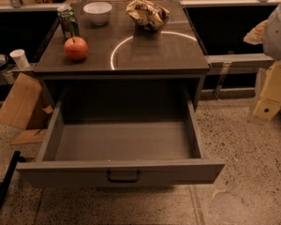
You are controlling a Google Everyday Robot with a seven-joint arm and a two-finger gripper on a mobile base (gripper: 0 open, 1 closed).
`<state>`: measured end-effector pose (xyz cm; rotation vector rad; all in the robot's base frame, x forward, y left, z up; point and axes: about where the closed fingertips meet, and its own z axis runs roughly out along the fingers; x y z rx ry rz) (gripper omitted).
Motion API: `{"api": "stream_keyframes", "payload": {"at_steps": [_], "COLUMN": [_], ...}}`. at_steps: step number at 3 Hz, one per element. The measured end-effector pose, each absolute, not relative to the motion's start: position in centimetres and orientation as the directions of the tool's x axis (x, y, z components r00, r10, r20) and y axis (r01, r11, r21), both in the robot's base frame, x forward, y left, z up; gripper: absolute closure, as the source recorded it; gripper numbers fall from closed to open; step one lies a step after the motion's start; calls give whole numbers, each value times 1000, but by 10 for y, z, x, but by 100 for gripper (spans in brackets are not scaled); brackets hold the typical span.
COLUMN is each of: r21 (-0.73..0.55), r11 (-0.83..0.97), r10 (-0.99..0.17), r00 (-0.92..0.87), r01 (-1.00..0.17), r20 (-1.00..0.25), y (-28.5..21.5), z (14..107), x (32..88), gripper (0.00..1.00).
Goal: Close top drawer
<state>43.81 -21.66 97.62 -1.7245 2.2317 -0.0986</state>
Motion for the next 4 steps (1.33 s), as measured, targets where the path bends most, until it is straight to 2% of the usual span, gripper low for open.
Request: {"api": "stream_keyframes", "payload": {"at_steps": [2,4], "r21": [-218,-112], "r11": [214,62], "r10": [-964,-966], "r00": [-169,-32], "r01": [-952,-992], "r20": [-205,-255], "y": [-197,-139], "z": [950,856], "x": [426,387], "gripper": [0,0]}}
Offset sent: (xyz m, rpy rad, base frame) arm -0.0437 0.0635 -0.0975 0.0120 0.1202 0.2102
